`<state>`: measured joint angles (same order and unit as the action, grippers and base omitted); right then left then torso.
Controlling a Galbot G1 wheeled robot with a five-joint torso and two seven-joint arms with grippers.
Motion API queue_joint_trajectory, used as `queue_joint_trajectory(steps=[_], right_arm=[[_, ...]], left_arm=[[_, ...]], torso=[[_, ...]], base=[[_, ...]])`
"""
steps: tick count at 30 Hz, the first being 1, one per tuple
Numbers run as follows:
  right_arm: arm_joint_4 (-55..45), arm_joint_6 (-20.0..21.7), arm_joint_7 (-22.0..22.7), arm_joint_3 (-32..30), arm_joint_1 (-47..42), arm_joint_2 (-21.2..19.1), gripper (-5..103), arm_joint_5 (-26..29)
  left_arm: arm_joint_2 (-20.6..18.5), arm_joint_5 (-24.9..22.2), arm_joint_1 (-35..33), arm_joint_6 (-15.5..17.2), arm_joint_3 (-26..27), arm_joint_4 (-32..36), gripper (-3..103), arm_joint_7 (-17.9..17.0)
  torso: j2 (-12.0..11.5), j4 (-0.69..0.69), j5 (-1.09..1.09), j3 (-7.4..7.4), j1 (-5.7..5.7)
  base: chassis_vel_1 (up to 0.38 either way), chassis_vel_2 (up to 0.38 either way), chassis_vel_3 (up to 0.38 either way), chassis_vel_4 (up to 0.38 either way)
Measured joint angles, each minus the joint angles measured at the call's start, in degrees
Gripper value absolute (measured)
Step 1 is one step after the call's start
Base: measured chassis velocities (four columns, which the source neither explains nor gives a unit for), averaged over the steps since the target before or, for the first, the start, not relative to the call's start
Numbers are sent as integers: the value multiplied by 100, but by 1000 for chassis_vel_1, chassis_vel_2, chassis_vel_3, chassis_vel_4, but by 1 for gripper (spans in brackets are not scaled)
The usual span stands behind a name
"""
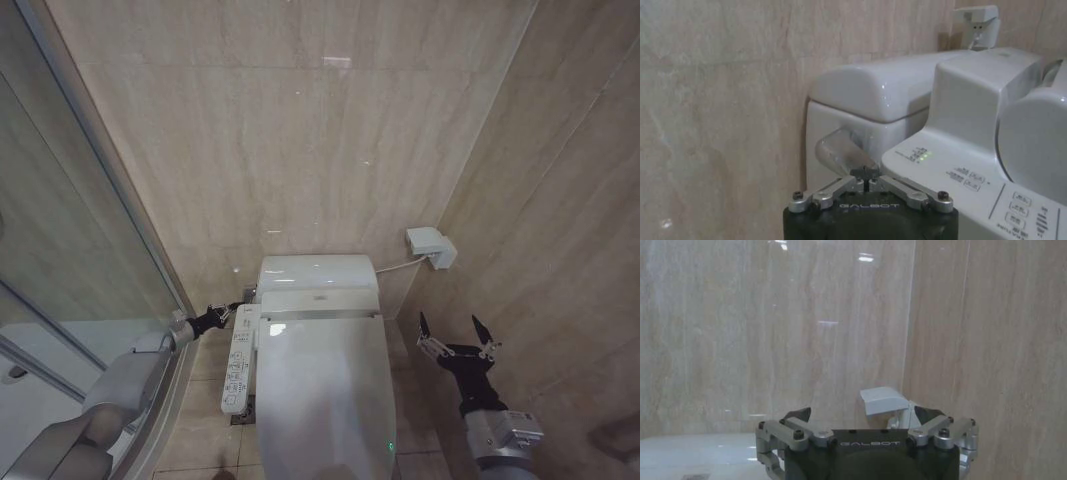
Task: Open the toilet lid, clean the toilet bowl with a toilet brush, close the toilet lid, and flush.
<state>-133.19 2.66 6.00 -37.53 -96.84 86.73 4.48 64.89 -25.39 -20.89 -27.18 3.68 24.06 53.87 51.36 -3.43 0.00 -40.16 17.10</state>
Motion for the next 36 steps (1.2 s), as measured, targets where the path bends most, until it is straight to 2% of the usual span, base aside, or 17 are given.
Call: queue_joint_trajectory(steps=[16, 19, 21, 28, 36], right_arm=[[0, 0, 0, 0, 0, 0, 100, 0], [0, 0, 0, 0, 0, 0, 100, 0], [0, 0, 0, 0, 0, 0, 100, 0], [0, 0, 0, 0, 0, 0, 100, 0], [0, 0, 0, 0, 0, 0, 100, 0]], left_arm=[[113, -209, -124, 220, 162, -26, 0, -253], [114, -6, -419, 222, 500, 281, 0, -552], [112, 42, -469, 219, 565, 320, 0, -610], [129, 256, -773, 197, 913, 504, 0, -1390], [181, 281, -674, -17, 1013, 512, 0, -1536]], torso=[[0, -1, 1, 0, 0], [0, 0, 0, 0, 0], [0, 0, 0, 0, 0], [0, 1, 0, 0, 0], [0, -1, 1, 0, 0]], base=[[0, 0, 0, 0], [0, 0, 0, 0], [0, 0, 0, 0], [0, 0, 0, 0], [0, 0, 0, 0]])
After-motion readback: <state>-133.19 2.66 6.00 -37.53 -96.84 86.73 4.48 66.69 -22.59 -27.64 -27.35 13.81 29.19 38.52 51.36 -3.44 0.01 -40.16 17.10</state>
